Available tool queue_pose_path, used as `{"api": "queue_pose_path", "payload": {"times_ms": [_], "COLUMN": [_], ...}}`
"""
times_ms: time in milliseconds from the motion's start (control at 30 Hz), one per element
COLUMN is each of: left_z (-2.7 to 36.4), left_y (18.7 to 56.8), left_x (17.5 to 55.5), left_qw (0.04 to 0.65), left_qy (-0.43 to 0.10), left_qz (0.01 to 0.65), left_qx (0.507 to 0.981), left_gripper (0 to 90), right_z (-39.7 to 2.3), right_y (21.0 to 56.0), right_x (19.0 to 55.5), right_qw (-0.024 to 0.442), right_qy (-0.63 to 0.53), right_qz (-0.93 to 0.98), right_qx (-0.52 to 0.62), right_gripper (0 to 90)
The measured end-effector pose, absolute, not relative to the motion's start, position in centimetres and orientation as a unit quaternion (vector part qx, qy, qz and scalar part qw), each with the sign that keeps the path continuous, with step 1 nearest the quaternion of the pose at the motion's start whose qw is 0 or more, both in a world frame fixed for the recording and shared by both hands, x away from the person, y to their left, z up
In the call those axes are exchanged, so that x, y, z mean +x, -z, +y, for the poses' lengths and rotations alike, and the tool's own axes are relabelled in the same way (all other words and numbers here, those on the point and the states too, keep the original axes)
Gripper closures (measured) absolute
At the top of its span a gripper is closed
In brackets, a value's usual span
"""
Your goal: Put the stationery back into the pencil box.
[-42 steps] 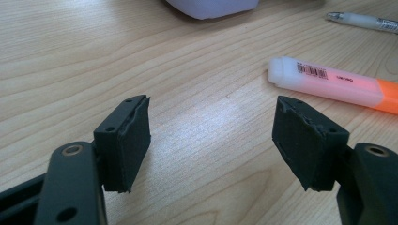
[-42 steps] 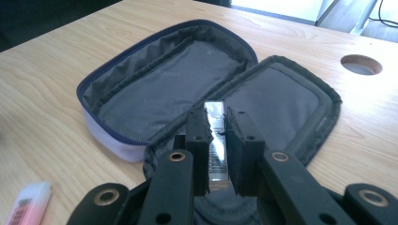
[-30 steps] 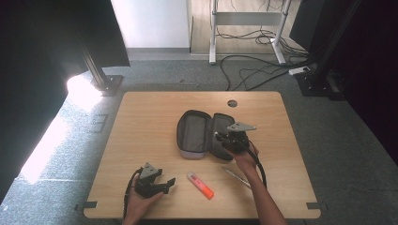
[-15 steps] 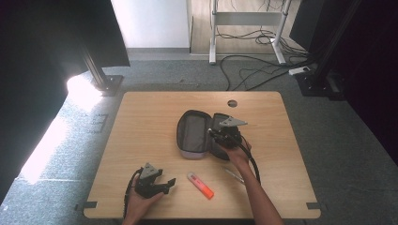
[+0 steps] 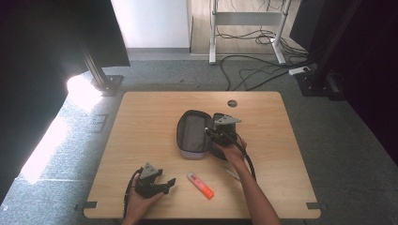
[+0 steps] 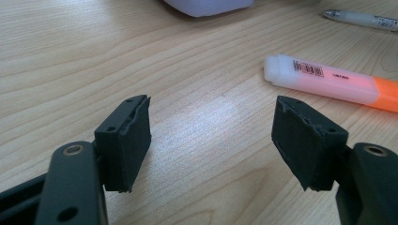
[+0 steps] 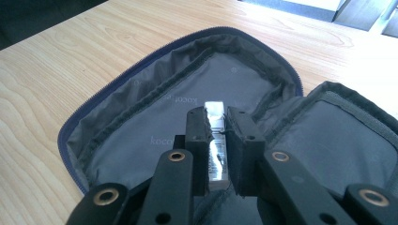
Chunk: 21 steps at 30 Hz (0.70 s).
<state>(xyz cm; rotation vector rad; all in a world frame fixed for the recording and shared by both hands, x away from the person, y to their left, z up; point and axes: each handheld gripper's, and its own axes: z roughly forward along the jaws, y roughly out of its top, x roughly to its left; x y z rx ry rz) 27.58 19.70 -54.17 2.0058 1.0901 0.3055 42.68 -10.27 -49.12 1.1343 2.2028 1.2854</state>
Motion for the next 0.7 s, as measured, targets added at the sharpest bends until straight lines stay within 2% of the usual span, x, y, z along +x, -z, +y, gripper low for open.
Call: {"api": "queue_pose_path", "payload": {"times_ms": [700], "left_z": [19.8], "left_y": [54.1], "left_x": [27.6], "left_qw": [0.408], "left_qy": [-0.12], "left_qz": [0.431], "left_qx": [0.796], "left_gripper": [29.1], "right_z": [-8.3], "right_y": [49.0], "right_x": [45.0], "right_qw": [0.174], "right_qy": [-0.446], "right_qz": [0.782], "right_qx": [0.398], "right_gripper": [78.5]}}
